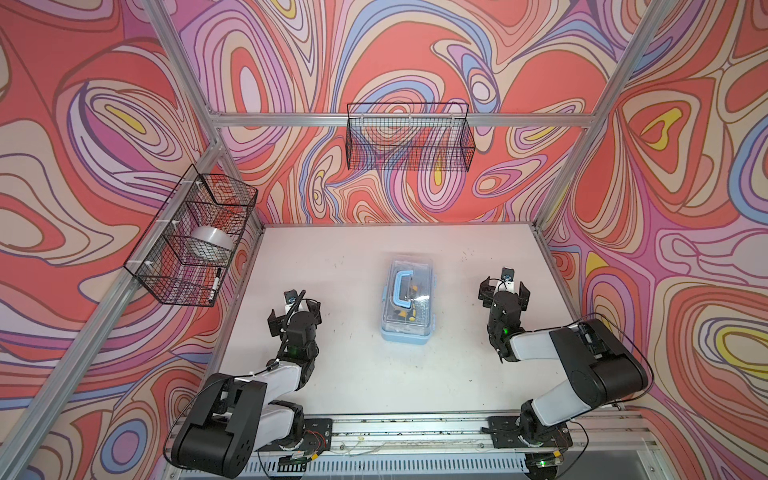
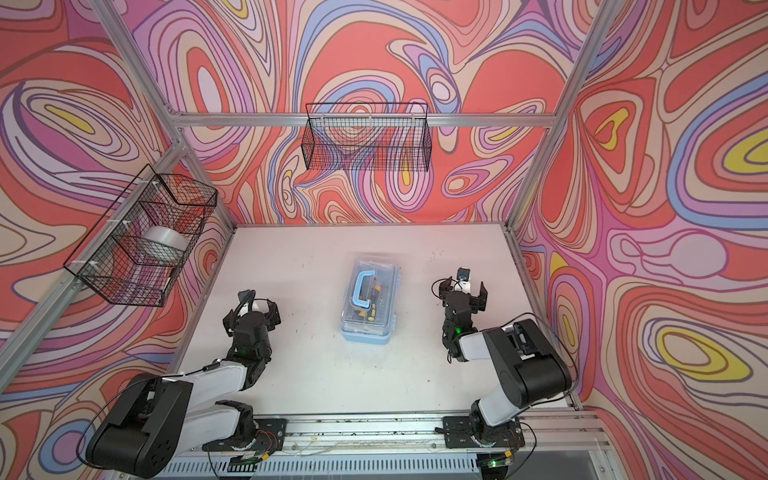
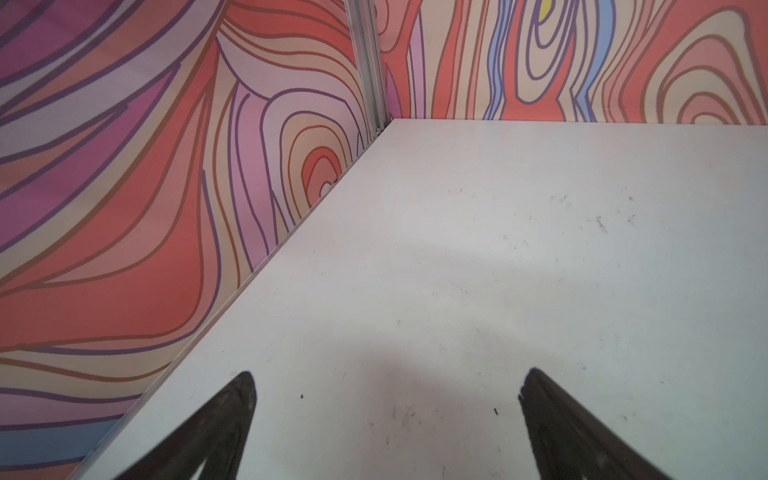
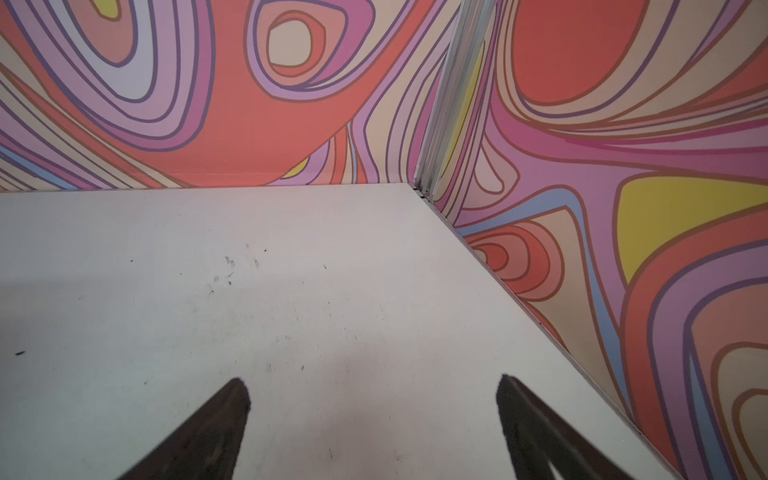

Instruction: Pack the tool kit

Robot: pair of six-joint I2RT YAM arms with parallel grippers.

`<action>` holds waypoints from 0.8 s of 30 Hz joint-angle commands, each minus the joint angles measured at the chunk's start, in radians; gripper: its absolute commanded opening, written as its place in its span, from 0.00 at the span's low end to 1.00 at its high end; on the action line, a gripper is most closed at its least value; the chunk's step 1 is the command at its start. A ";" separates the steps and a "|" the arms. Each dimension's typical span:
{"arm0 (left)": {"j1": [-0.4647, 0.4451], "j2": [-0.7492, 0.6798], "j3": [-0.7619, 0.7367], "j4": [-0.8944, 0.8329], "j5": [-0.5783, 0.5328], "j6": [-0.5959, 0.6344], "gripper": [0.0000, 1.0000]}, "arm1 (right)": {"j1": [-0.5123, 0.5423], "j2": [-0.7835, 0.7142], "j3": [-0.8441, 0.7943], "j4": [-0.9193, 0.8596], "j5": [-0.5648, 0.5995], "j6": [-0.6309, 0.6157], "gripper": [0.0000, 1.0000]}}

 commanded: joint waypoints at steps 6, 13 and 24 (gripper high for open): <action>0.058 -0.004 0.032 0.039 -0.004 0.035 1.00 | -0.010 -0.065 -0.004 -0.095 -0.054 0.030 0.98; 0.130 0.235 0.129 0.140 0.195 0.004 1.00 | -0.037 -0.012 0.047 -0.108 -0.080 0.034 0.99; 0.163 0.301 0.208 0.023 0.411 0.022 1.00 | -0.147 0.124 0.006 0.136 -0.321 0.029 0.98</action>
